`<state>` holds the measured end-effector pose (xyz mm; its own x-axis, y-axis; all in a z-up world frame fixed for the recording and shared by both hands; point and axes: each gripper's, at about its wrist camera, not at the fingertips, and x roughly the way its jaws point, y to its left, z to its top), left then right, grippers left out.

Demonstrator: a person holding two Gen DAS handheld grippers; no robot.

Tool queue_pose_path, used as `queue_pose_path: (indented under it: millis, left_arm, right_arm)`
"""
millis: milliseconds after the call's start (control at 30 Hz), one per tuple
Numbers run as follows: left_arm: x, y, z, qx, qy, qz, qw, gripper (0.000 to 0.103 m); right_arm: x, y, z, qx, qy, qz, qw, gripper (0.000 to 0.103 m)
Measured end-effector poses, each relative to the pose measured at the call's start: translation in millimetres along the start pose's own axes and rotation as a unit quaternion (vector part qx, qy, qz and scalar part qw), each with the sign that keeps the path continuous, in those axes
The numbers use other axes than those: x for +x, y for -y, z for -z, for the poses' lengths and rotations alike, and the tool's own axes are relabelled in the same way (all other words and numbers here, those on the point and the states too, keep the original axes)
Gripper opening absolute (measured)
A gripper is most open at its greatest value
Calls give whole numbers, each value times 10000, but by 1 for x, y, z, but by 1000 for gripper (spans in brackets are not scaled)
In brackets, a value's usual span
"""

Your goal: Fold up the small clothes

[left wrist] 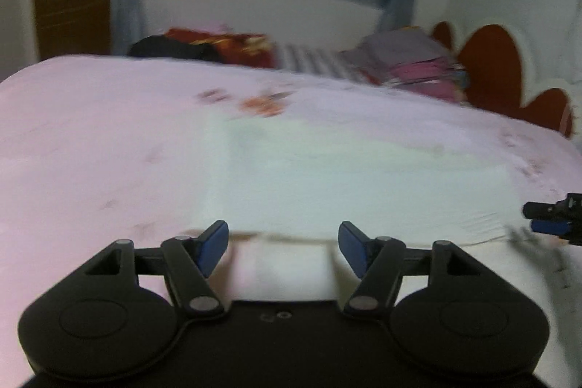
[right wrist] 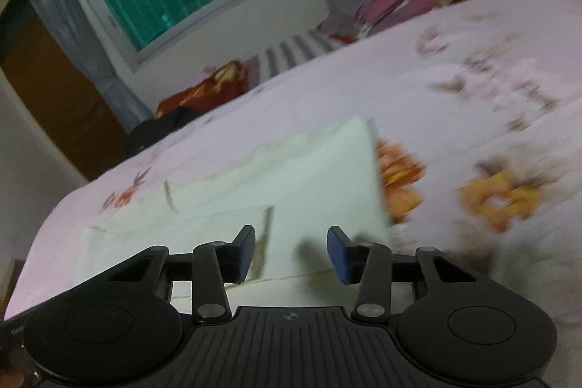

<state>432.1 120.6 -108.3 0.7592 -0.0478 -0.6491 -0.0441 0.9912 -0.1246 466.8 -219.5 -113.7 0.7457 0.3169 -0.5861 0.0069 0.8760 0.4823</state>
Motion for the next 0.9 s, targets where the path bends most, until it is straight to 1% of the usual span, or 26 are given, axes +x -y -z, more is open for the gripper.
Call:
queue_pose_path:
  millis: [33, 100, 167, 200, 233, 267, 367, 400, 433, 500, 533, 600, 667, 700, 767, 800, 833, 900]
  left_arm:
    - [2, -8, 1, -64, -73, -69, 9999, 65]
    - [5, -17, 0, -151, -147, -18, 9998, 64]
    - [12, -21, -1, -146, -231, -12, 9996, 64]
    - [15, -22, -1, -175, -234, 5, 9996, 63]
    - [19, -25, -1, -237, -254, 2, 9994, 61]
    - [23, -28, -1, -300, -284, -22, 9991, 58]
    - [29, -34, 1, -396, -301, 18, 9988, 57]
    - [30, -36, 2, -375, -308, 28, 9988, 57]
    - [31, -35, 2, -316, -322, 35, 9990, 56]
    - [33, -35, 3, -200, -350, 9, 9992, 54]
    - [33, -34, 2, -154, -359, -2, 9992, 54]
    - [35, -35, 0, -106, -387, -15, 9992, 50]
    - [34, -36, -2, -142, -414, 25, 9990, 48]
    - [35, -37, -3, -138, -426, 46, 9990, 48]
    - [38, -36, -4, -112, -439, 53, 9990, 48]
    - [39, -36, -4, -108, -431, 57, 9990, 47]
    - [39, -35, -4, -106, -426, 58, 9990, 47]
    - [40, -35, -4, -100, -414, 56, 9991, 47]
  right_arm:
    - [8, -5, 2, 1, -86, -33, 10000, 44]
    - [22, -13, 7, -13, -233, -63, 9997, 43]
    - [32, -18, 10, -28, -365, -22, 9993, 39]
    - [37, -21, 10, -43, -432, -1, 9991, 31]
    - [41, -23, 11, -71, -482, 20, 9988, 28]
    - [44, -25, 11, -109, -502, 54, 9987, 28]
    - [50, -29, 10, -194, -541, 112, 9983, 26]
    - [52, -31, 9, -226, -551, 119, 9982, 18]
    - [54, -32, 9, -280, -583, 118, 9978, 8]
    - [56, -36, 10, -403, -620, 83, 9972, 6]
    - [57, -39, 9, -477, -601, 76, 9970, 5]
    - [50, -42, 5, -620, -432, 102, 9971, 4]
    - [33, -38, -2, -621, -59, 182, 9979, 4]
    - [23, -33, -7, -583, 189, 332, 9976, 4]
    - [11, -16, -16, -356, 434, 683, 9961, 4]
    - [9, -7, -18, -264, 447, 757, 9958, 4]
    - [9, 1, -20, -249, 363, 778, 9960, 4]
    - [8, 7, -19, -343, 288, 802, 9958, 4]
